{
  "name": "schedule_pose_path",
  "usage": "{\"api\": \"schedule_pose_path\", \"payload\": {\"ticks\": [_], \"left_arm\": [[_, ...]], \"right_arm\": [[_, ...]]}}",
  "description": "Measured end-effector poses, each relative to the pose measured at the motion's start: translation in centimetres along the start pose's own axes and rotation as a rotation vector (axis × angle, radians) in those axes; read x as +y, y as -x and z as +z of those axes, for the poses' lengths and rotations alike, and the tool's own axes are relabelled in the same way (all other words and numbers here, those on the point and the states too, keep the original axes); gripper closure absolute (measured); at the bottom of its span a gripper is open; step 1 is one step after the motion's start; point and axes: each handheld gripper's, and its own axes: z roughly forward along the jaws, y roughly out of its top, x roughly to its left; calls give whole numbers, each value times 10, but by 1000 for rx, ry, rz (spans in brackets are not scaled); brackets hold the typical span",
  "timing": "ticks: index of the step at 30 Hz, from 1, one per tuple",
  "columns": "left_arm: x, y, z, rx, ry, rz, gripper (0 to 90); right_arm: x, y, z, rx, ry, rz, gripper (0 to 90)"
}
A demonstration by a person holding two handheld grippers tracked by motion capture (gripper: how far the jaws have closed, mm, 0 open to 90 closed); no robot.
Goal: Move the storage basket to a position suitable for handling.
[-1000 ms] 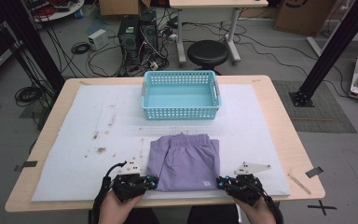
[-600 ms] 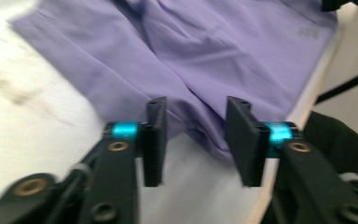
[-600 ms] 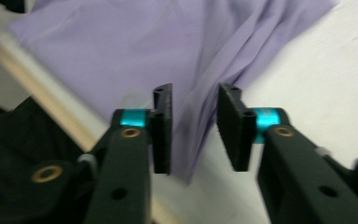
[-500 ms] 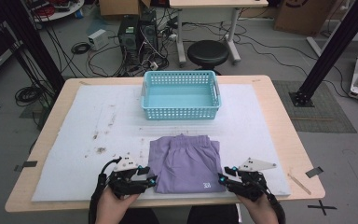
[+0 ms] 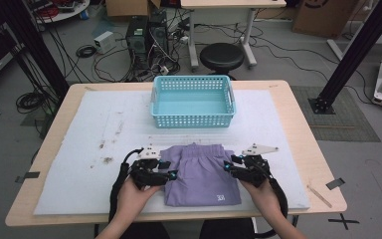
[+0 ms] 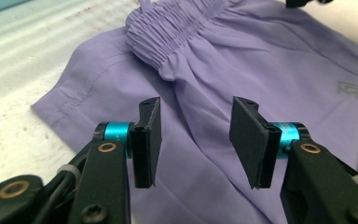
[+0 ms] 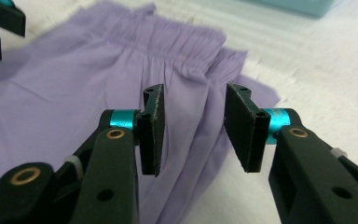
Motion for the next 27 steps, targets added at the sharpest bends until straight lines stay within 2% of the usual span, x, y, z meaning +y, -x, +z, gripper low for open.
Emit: {"api": "schedule_pose_path", "payload": {"ticks": [4, 6, 11, 17, 20, 27], "left_arm": [[4, 2, 7, -4, -13, 4, 557], [6, 4, 8, -6, 2, 7, 568], [13, 3, 17, -1, -25, -5, 587], [13, -1, 27, 11, -70, -4, 757], [14, -4, 27, 19, -58, 7, 859], [18, -7, 24, 45, -16, 19, 890]], "right_arm": [[-1, -2, 9, -12, -35, -20, 738], [-2, -4, 9, -12, -33, -27, 779], [-3, -3, 8, -15, -24, -24, 841], [-4, -1, 6, -17, -24, -17, 892], [-4, 0, 5, -15, -18, -18, 900], [-2, 2, 5, -27, -12, -14, 900]]}}
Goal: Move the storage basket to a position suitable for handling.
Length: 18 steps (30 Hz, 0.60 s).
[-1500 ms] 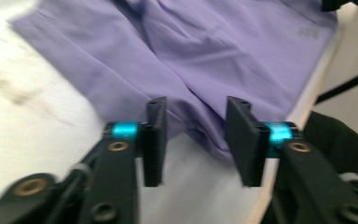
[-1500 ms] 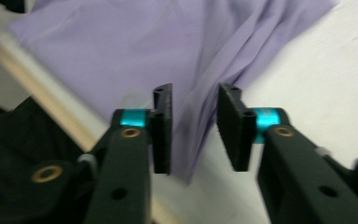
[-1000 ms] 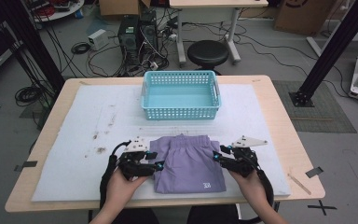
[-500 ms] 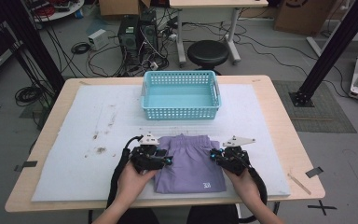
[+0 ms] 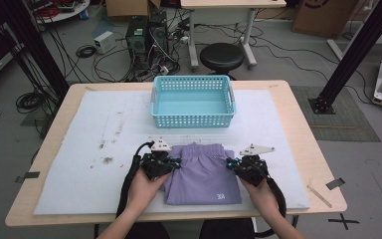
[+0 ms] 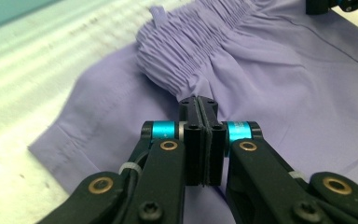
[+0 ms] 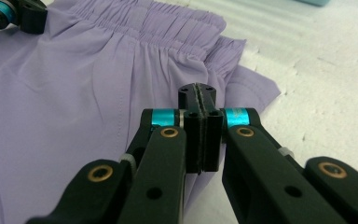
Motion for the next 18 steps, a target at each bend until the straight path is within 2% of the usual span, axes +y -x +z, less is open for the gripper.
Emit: {"api": "schedule_pose_path", "payload": {"ticks": [6, 8, 9, 10, 11, 12, 15, 17, 18], "left_arm": [[2, -1, 2, 11, 2, 8, 879], [2, -1, 0, 23, 17, 0, 770], [2, -2, -1, 27, 28, -12, 687], [2, -3, -4, 36, 36, -18, 576], [3, -4, -5, 37, 46, -19, 516], [3, -6, -9, 28, 62, -17, 496], [4, -14, -19, 53, 117, -19, 422], [4, -21, -27, 73, 164, -26, 402], [5, -26, -30, 87, 170, -29, 382]], "right_arm": [[0, 2, -1, -8, 11, 4, 900], [0, 1, -1, -7, 11, 4, 864], [0, 1, -1, -8, 15, 5, 801], [0, 2, -2, -16, 20, 3, 778], [1, 2, -3, -18, 29, 4, 736], [2, 3, -4, -17, 41, 2, 690], [5, 8, -8, -17, 81, -10, 656], [9, 14, -10, -26, 112, -19, 573], [11, 17, -10, -35, 126, -18, 556]]}}
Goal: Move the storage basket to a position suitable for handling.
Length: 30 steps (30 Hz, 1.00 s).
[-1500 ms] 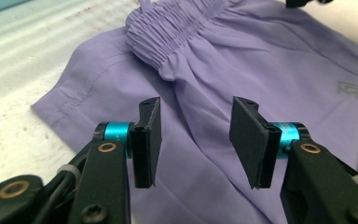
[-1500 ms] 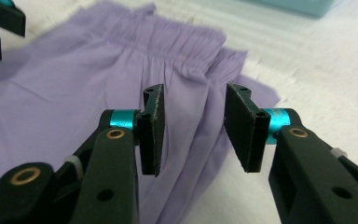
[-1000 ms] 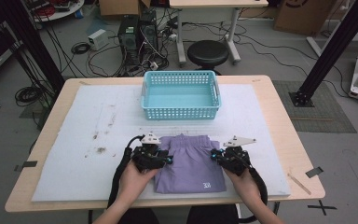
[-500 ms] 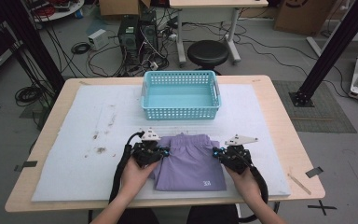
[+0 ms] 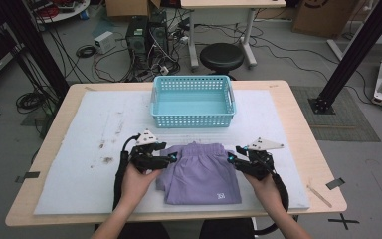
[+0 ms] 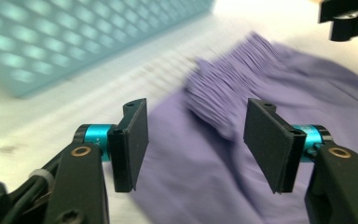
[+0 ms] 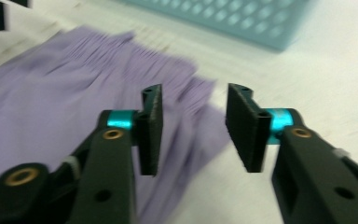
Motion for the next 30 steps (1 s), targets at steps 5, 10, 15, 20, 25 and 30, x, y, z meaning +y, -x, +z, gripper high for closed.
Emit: {"api": "schedule_pose_path", "payload": {"ticks": [5, 10, 15, 20, 25, 30], "left_arm": [[9, -22, -10, 69, 49, 30, 343], [21, -44, -14, 63, 122, 26, 319], [31, -63, -13, 34, 173, 12, 279], [38, -79, -2, 38, 129, 5, 279], [40, -94, 9, 70, 155, -21, 275], [46, -101, 23, 76, 135, -30, 269]], "right_arm": [[16, 18, 1, -26, 69, 19, 463], [32, 33, 9, -60, 103, 51, 420], [46, 46, 22, -69, 97, 69, 381], [57, 58, 31, -68, 114, 97, 354], [66, 69, 41, -90, 128, 136, 338], [75, 77, 52, -96, 125, 160, 332]]}}
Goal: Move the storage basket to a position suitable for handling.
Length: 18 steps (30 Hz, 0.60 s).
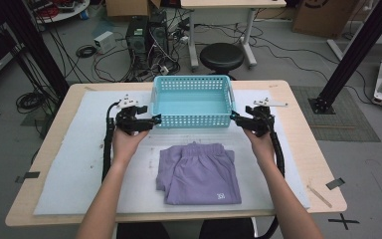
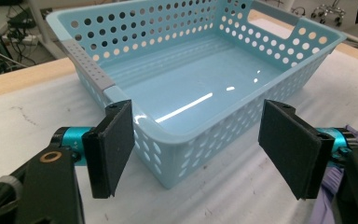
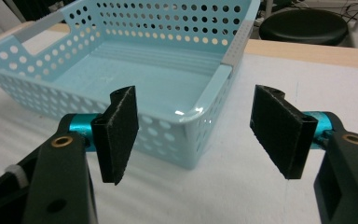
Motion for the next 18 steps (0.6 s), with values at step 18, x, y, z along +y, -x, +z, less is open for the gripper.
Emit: {"api": "schedule_pose_path", "payload": {"ticks": [18], "left_arm": [[-10, -11, 21, 5, 12, -64, 252]], "right_arm": [[13, -4, 47, -7, -98, 86, 334]]}}
